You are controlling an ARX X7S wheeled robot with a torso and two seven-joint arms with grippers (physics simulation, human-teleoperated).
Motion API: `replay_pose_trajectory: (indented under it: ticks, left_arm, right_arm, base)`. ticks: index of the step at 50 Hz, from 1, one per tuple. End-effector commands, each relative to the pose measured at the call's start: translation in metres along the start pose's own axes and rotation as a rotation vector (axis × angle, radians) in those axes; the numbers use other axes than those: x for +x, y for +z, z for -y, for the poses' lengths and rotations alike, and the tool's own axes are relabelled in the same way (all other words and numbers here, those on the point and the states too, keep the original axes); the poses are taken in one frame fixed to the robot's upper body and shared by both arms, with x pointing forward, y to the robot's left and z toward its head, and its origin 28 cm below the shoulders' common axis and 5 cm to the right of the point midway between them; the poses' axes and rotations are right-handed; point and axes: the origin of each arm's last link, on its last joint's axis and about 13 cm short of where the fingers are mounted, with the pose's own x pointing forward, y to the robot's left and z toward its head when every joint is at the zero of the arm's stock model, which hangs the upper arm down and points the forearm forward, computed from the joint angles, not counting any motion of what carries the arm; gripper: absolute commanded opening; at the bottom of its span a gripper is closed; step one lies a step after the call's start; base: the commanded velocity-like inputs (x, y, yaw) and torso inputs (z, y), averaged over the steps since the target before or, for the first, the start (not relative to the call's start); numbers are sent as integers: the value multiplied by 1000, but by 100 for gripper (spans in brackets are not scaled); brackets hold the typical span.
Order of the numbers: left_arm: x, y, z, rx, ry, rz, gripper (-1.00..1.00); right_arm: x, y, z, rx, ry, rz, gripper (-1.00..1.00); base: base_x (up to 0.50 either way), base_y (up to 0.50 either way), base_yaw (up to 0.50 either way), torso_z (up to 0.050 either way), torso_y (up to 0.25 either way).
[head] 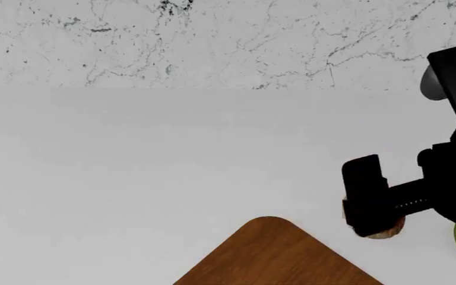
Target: Clear the non-vegetable object off the cutting board and place the vegetables onto it.
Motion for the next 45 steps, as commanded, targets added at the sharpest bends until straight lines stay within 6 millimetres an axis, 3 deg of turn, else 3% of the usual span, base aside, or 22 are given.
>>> replay_pose_trajectory:
  ticks: [1, 12, 20, 45]
  left_arm:
    - [-3, 3, 1, -35, -36, 23, 100]
    - [-4, 5, 1, -28, -44, 30, 100]
    - [-5, 5, 0, -38, -41, 33, 100]
    - [-3, 1, -9, -38, -11, 28, 100]
  right_arm:
    - [-28, 11, -27, -117, 92, 71, 100]
    - [-20, 24, -62, -233, 234, 76, 100]
    - [-1, 19, -92, -309, 365, 38, 100]
    - [14, 35, -150, -475, 637, 30, 100]
  base:
    - [11, 0, 0, 0, 0]
    - [5, 0, 0, 0, 0]
    - [5, 0, 0, 0, 0]
    - [1, 0, 0, 0, 0]
